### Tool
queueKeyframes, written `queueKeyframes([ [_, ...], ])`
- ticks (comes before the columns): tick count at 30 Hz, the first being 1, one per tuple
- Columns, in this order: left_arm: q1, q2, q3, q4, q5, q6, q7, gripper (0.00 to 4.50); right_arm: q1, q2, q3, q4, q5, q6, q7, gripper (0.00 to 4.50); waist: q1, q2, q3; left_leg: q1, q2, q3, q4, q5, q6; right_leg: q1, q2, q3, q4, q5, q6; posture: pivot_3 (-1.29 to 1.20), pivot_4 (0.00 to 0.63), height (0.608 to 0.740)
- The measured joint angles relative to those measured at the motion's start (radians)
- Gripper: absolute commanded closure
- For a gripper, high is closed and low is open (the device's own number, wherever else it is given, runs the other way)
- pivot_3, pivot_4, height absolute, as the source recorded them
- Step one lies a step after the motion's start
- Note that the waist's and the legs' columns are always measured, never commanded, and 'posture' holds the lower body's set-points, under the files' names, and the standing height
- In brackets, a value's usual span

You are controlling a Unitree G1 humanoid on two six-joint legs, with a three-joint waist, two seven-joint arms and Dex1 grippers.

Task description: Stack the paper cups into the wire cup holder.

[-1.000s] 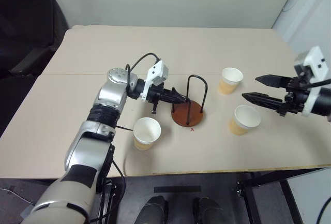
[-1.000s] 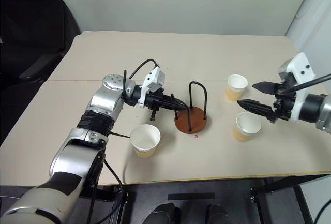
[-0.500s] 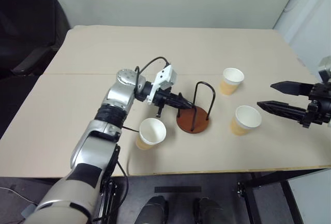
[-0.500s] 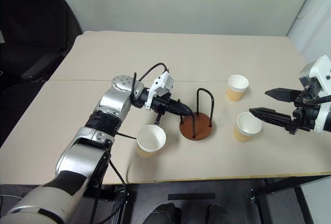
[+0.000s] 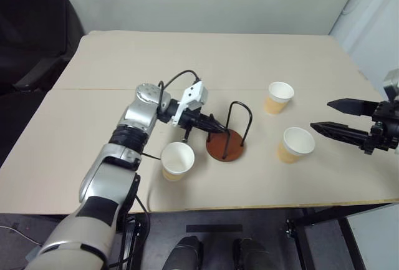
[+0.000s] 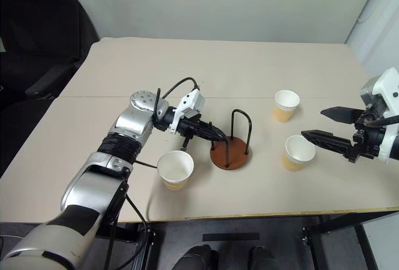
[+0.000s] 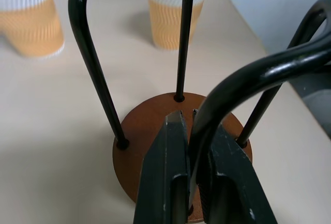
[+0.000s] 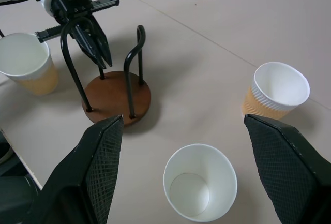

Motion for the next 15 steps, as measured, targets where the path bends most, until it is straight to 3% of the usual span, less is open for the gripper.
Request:
queueKeyframes([
  [15,-0.001,0.171,-0.115,-0.078,-0.105,0.028,-0.004,4.46,-0.02,-0.017,0.041,0.04,-0.001,-0.019,0.006,0.72,0.0,0.0,0.0,0.0,0.0,0.0,0.0,0.0,0.0,0.0,0.0,0.0,0.0,0.0,0.0,0.0,0.15,0.74],
])
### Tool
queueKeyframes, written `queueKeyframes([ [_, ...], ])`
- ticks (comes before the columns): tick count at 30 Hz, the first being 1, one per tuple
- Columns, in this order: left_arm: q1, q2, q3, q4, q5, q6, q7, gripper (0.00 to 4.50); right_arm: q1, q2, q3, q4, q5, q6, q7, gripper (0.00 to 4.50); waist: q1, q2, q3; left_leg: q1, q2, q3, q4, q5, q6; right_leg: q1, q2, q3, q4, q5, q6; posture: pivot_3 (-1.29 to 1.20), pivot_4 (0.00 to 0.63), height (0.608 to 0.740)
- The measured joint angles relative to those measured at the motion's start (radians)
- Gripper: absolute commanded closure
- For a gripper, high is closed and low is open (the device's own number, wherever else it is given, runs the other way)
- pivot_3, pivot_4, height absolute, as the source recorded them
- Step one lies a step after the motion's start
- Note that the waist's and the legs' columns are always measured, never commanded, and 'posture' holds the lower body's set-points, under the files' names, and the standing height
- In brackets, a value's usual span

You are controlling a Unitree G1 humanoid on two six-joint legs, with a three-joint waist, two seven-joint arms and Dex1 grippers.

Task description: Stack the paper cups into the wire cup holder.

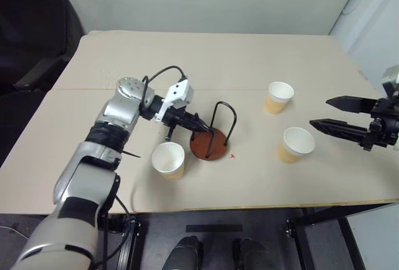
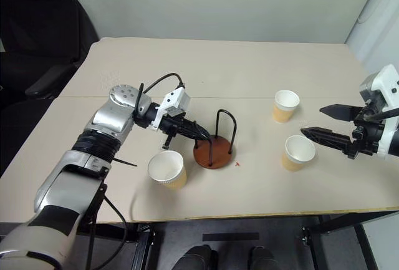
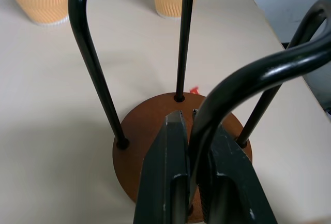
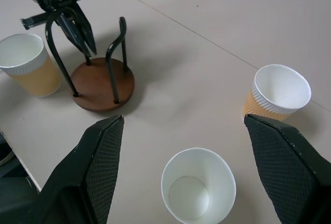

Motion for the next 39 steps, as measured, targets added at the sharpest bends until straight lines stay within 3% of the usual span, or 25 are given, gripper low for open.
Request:
queueKeyframes([
  [13,-0.151,-0.045,-0.002,-0.005,-0.122,0.11,-0.003,4.46,0.015,-0.019,-0.006,-0.003,0.001,0.004,0.001,0.72,0.0,0.0,0.0,0.0,0.0,0.0,0.0,0.0,0.0,0.0,0.0,0.0,-0.001,0.0,0.0,0.0,0.15,0.74],
  [19,-0.171,-0.025,-0.126,-0.089,-0.221,0.146,-0.003,4.46,0.032,-0.026,-0.028,-0.006,0.002,0.01,0.002,0.72,0.001,0.0,0.0,0.0,0.0,0.0,0.0,0.0,0.0,0.0,0.0,0.0,-0.001,0.0,0.0,0.0,0.15,0.74],
  [24,-0.189,-0.02,-0.208,-0.091,-0.242,0.113,-0.003,4.46,0.046,-0.026,-0.04,-0.011,0.007,0.016,0.001,0.72,0.001,0.0,0.0,0.0,0.0,0.0,0.0,0.0,0.0,0.0,0.0,0.0,-0.001,0.0,0.0,0.0,0.15,0.74],
  [39,-0.188,-0.068,-0.28,-0.012,-0.197,-0.036,-0.003,4.46,0.081,-0.025,-0.066,-0.04,0.012,0.024,0.0,0.72,0.002,0.0,0.0,0.0,0.0,0.0,0.0,0.0,0.0,0.0,-0.001,0.0,-0.001,-0.001,0.001,0.0,0.15,0.74],
])
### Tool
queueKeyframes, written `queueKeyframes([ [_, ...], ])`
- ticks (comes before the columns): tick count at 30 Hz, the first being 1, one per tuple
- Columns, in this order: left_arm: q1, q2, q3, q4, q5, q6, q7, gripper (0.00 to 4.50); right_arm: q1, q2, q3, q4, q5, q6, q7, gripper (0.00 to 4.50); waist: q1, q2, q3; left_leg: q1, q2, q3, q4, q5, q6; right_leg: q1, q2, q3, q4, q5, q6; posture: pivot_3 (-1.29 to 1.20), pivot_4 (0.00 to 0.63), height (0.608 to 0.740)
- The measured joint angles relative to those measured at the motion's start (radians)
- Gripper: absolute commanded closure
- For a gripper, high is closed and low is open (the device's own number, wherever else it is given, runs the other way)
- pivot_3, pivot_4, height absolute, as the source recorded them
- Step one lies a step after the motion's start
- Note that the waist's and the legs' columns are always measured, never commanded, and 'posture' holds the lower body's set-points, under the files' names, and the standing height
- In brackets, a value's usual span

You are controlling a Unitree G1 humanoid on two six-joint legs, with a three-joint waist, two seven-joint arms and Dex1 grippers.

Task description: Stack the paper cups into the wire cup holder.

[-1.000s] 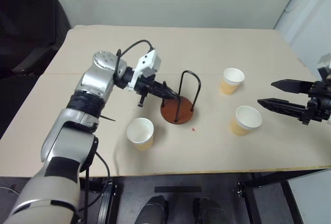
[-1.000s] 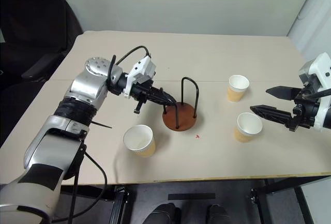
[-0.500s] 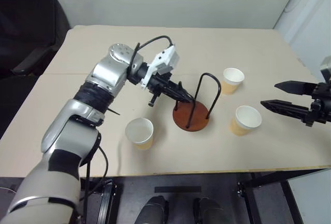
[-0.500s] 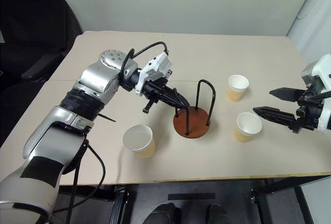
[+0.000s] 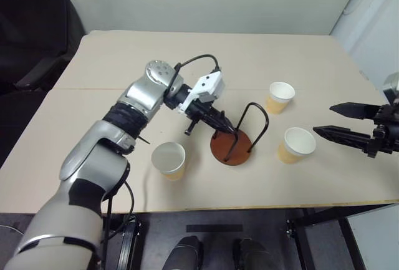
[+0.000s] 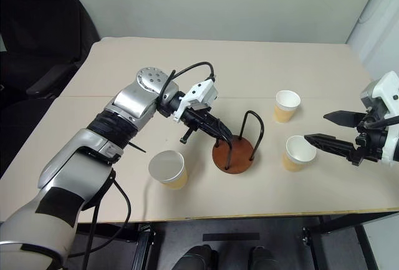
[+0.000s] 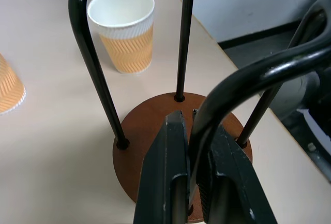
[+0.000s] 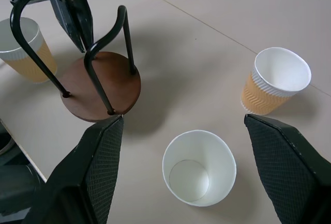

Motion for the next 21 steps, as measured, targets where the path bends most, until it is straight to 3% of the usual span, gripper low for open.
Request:
queueKeyframes([
  [14,0.024,-0.04,-0.004,0.009,0.0,-0.019,0.0,4.46,0.013,0.0,-0.023,-0.007,0.003,0.006,0.0,0.72,0.001,0.0,0.0,0.0,0.0,0.0,0.0,0.0,0.0,0.0,0.0,0.0,0.0,0.0,0.0,0.0,0.15,0.74],
  [21,0.027,-0.051,-0.027,0.032,0.002,-0.044,0.0,4.46,0.054,-0.003,-0.096,-0.057,0.063,0.056,0.011,0.72,0.002,0.0,0.0,0.0,0.0,0.0,0.0,0.0,0.0,0.0,0.0,0.0,0.0,0.0,0.0,0.0,0.15,0.74],
])
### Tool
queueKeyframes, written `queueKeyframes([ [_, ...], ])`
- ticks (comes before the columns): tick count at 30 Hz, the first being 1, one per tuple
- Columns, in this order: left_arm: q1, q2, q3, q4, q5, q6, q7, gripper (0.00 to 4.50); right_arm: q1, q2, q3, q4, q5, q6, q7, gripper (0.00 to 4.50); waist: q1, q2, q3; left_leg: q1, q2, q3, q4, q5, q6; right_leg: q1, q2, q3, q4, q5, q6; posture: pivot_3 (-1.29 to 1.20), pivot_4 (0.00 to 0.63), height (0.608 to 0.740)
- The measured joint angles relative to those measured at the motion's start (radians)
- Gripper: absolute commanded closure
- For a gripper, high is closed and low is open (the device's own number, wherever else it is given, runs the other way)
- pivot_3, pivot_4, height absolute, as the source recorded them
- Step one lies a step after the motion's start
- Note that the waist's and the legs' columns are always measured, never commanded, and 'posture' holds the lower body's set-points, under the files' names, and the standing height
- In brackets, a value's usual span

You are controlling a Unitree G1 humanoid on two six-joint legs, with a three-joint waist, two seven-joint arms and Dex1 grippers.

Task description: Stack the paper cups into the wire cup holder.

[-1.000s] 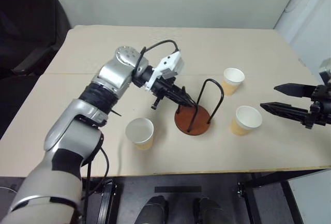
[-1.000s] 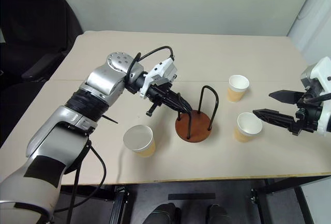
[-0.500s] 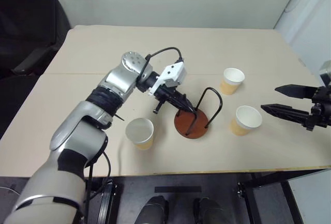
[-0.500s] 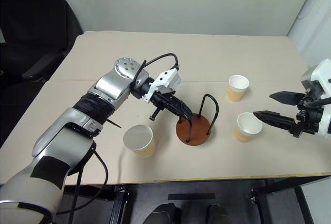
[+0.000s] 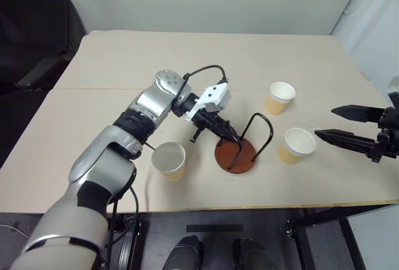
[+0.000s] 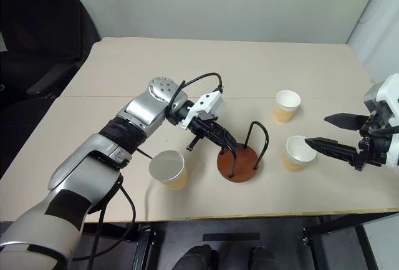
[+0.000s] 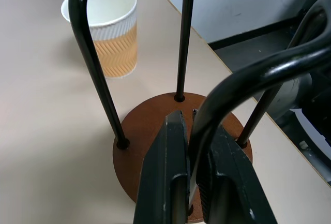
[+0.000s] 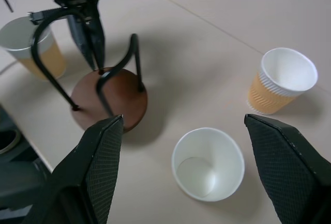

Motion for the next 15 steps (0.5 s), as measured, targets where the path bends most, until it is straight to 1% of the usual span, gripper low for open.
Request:
queueKeyframes([
  [6,0.0,-0.006,-0.008,0.027,0.003,-0.025,0.0,4.46,0.039,-0.03,-0.09,-0.043,0.052,0.044,0.034,0.72,0.001,0.0,0.0,0.0,0.0,0.0,0.0,0.0,0.0,0.0,0.0,0.0,0.0,0.0,0.0,0.0,0.15,0.74],
  [13,0.0,-0.044,-0.007,0.084,0.037,-0.069,0.0,4.46,0.044,-0.031,-0.105,-0.057,0.075,0.052,0.026,0.72,0.001,0.0,0.0,0.0,0.0,0.0,0.0,0.0,0.0,0.0,0.0,0.0,0.0,0.0,0.0,0.0,0.15,0.74],
  [15,-0.001,-0.07,-0.001,0.119,0.061,-0.083,0.0,3.87,0.044,-0.031,-0.105,-0.058,0.077,0.052,0.017,0.72,0.001,0.0,0.0,0.0,0.0,0.0,0.0,0.0,0.0,0.0,0.0,0.0,0.0,0.0,0.0,0.0,0.15,0.74],
])
